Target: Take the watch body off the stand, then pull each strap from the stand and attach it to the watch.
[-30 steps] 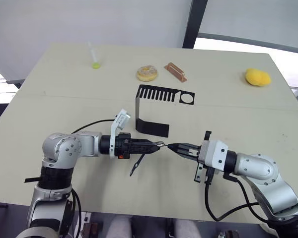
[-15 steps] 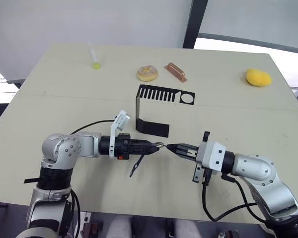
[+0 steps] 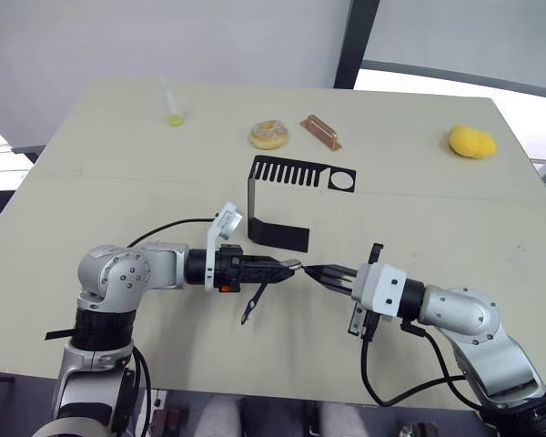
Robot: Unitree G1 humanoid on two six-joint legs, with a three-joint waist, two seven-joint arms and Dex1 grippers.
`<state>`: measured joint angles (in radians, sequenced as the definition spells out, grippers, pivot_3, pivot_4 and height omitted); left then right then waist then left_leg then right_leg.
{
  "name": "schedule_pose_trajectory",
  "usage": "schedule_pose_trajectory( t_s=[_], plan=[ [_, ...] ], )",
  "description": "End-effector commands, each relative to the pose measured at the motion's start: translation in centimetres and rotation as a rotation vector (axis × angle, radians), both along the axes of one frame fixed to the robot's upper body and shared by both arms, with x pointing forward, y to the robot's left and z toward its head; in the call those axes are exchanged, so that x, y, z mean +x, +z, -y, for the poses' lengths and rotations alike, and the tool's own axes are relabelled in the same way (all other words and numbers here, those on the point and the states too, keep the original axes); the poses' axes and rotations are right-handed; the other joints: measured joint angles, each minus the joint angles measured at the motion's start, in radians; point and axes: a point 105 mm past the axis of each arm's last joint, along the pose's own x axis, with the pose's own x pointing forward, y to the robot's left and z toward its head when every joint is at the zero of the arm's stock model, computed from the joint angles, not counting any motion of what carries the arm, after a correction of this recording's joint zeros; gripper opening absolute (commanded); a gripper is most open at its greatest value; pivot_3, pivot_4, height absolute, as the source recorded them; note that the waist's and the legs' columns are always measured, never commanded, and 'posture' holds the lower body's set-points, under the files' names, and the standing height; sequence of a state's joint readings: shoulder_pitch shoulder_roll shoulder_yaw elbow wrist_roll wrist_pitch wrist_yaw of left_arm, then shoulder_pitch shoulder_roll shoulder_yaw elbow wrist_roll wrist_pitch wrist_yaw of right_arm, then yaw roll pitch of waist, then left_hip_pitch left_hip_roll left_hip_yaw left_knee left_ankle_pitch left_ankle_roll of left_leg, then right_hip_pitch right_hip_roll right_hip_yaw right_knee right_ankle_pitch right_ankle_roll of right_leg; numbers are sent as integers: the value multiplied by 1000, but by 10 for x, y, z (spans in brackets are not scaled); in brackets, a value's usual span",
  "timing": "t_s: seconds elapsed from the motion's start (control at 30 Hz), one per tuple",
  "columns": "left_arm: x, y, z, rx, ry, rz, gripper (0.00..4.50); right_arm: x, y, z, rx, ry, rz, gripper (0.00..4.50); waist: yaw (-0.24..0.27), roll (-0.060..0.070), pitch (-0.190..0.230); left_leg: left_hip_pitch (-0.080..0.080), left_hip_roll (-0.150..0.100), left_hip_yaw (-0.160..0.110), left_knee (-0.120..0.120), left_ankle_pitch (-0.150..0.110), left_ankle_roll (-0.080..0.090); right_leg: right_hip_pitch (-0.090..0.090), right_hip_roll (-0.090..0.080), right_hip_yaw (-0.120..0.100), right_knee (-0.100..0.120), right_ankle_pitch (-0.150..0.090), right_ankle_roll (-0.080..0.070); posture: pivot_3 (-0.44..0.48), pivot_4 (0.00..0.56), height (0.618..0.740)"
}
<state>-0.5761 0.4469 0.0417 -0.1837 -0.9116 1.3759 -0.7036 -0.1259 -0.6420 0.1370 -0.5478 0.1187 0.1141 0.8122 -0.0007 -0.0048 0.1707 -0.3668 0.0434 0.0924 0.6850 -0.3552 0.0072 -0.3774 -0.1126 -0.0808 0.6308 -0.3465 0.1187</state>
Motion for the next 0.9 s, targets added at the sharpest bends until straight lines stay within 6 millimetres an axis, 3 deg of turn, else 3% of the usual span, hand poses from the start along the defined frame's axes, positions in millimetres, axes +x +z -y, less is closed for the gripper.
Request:
schedule_pose_trajectory(
  t_s=[0.03,0.57,0.9],
  plan=[
    [-18,11,17,-40,-122,39,1590,-9,15,-14,27,56,69,0,0,0,0,0,0,0,0,0,0,0,0,0,0,0,0,0,150,740],
    [-14,3,12,14,-78,56,1590,-10,22,-14,11,66,112,0,0,0,0,0,0,0,0,0,0,0,0,0,0,0,0,0,150,740],
    [-8,9,0,-31,-41,53,1590,-13,19,1,-7,51,88,0,0,0,0,0,0,0,0,0,0,0,0,0,0,0,0,0,150,740]
  ],
)
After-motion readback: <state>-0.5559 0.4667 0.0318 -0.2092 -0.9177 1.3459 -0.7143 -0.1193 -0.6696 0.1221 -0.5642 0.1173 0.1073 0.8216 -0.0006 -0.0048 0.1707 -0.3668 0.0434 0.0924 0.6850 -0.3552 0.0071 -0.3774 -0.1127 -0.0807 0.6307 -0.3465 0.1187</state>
